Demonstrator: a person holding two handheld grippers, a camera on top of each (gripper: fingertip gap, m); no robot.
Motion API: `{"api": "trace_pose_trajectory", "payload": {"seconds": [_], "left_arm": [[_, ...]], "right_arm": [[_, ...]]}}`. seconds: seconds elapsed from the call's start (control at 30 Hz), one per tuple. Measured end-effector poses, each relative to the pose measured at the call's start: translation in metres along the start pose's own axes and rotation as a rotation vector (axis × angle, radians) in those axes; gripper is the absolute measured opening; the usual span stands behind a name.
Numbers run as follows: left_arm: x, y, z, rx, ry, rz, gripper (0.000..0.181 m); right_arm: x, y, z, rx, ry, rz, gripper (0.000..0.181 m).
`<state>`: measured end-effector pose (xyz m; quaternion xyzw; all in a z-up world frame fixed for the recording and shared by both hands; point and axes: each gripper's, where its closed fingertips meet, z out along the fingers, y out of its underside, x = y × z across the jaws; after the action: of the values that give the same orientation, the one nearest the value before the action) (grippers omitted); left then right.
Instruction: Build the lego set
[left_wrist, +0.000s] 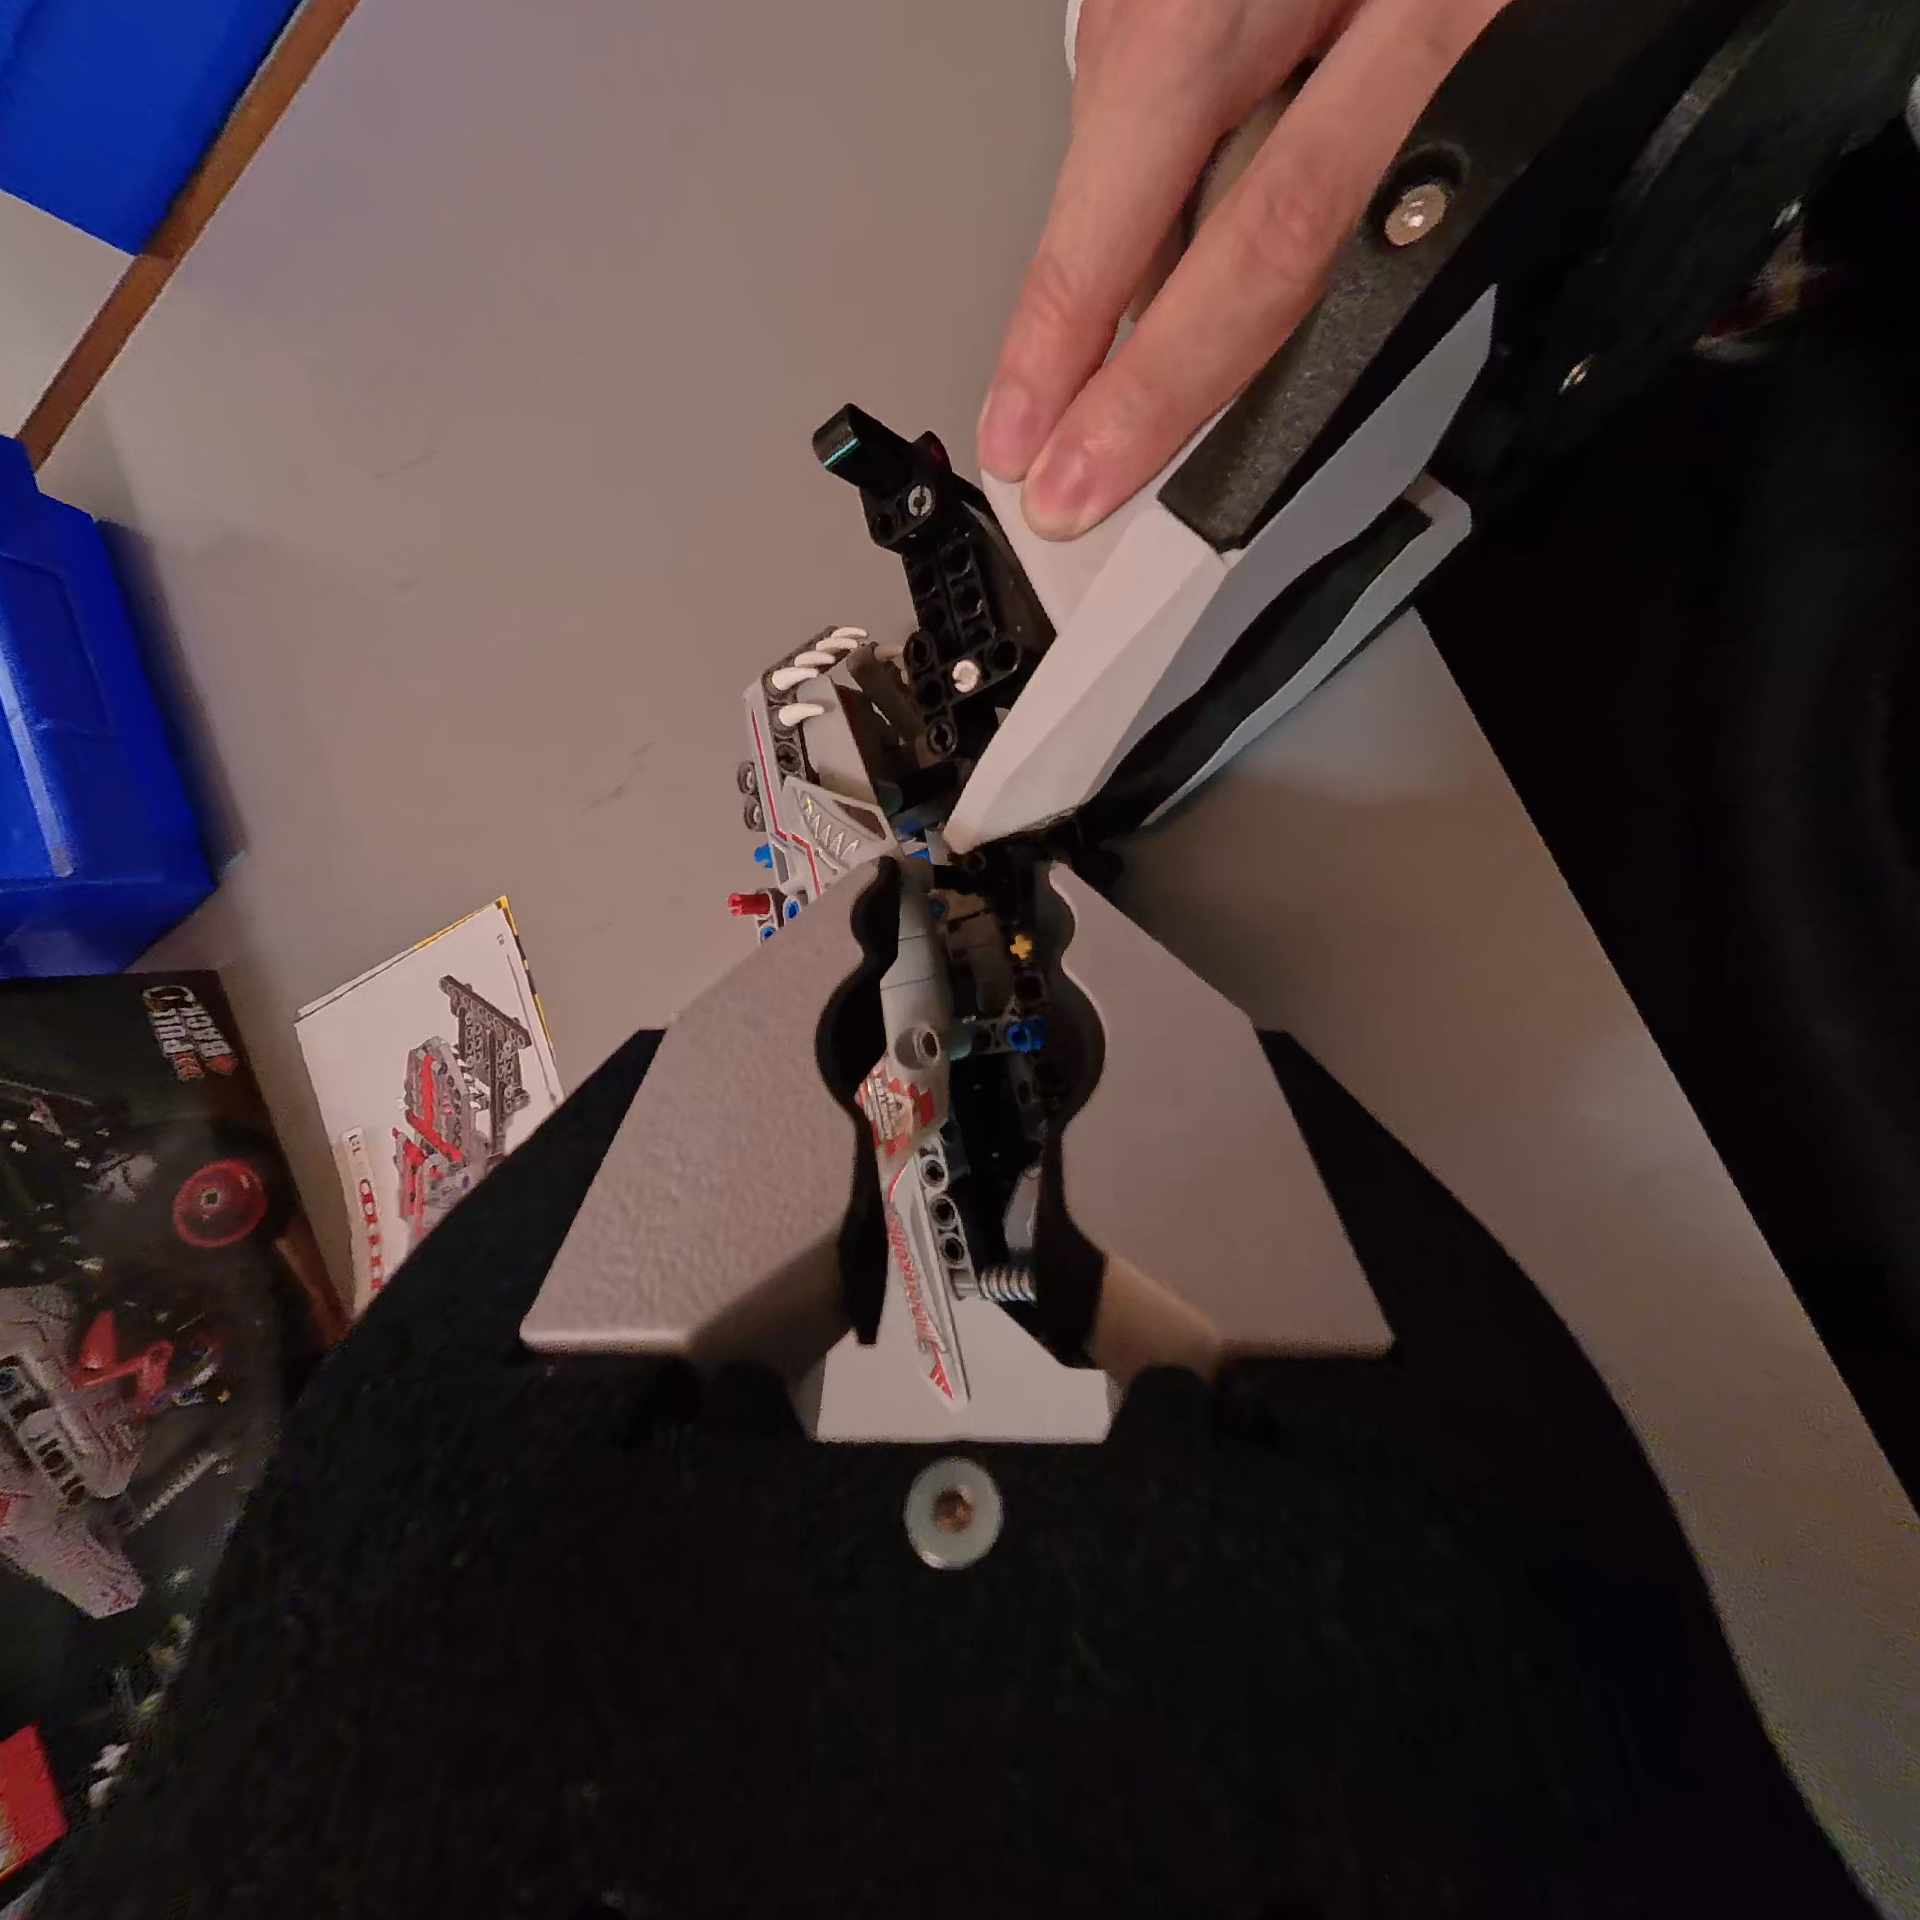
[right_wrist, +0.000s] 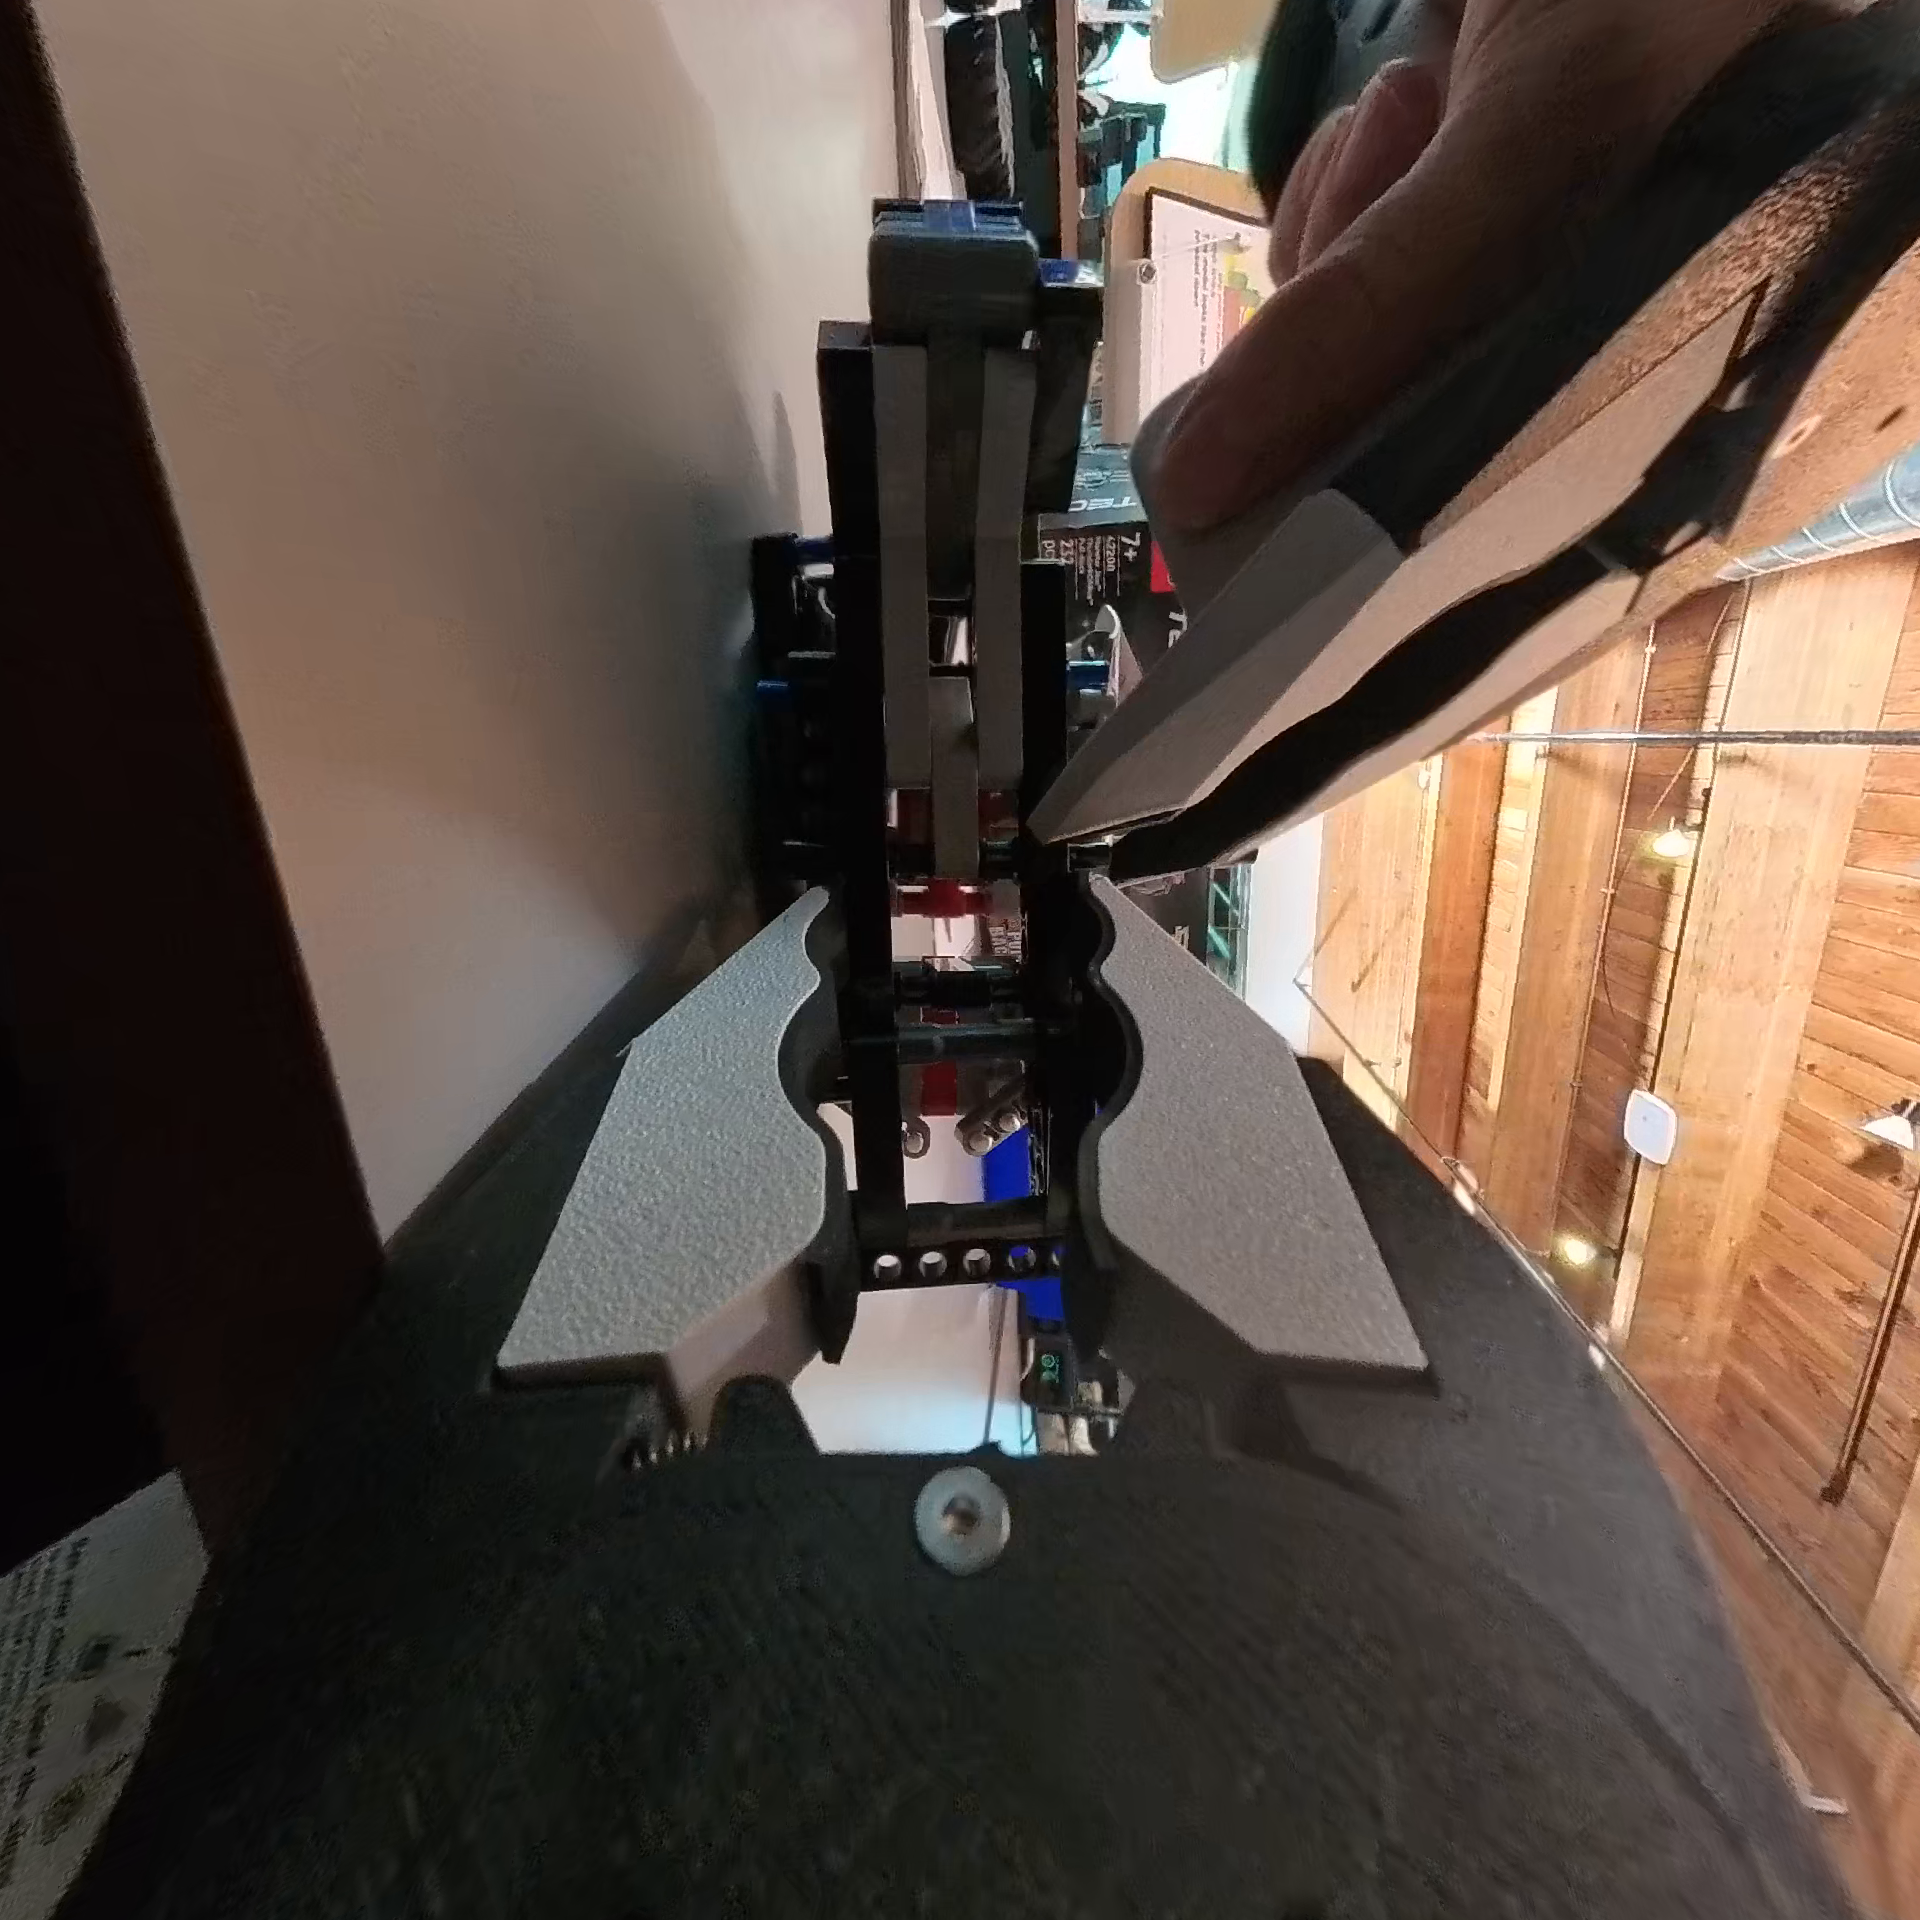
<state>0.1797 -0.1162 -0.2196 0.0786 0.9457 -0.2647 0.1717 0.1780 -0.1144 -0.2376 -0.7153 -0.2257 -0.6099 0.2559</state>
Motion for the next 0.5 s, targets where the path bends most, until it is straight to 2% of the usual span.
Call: {"api": "trace_pose_trajectory", "payload": {"seconds": [0.13,0.2,0.33,0.4,0.47,0.5], "left_arm": [[0.002,0.001,0.0,-0.058,-0.031,0.075,0.024],[0.002,0.0,0.0,-0.043,-0.028,0.051,0.025],[0.003,-0.003,-0.005,0.089,0.027,-0.07,0.024],[-0.01,-0.003,-0.013,0.148,0.022,-0.19,0.029],[-0.03,0.005,-0.02,0.156,0.012,-0.299,0.032],[-0.031,0.01,-0.021,0.129,0.057,-0.34,0.036]], "right_arm": [[0.0,-0.001,0.0,-0.001,0.006,0.012,0.042],[0.0,-0.001,-0.001,-0.006,0.013,0.007,0.042],[0.0,-0.003,-0.003,0.001,0.026,-0.025,0.042],[0.0,-0.004,-0.004,0.003,0.034,-0.045,0.041],[0.0,-0.004,-0.004,0.003,0.035,-0.045,0.041],[0.0,-0.004,-0.004,0.004,0.035,-0.044,0.041]]}}
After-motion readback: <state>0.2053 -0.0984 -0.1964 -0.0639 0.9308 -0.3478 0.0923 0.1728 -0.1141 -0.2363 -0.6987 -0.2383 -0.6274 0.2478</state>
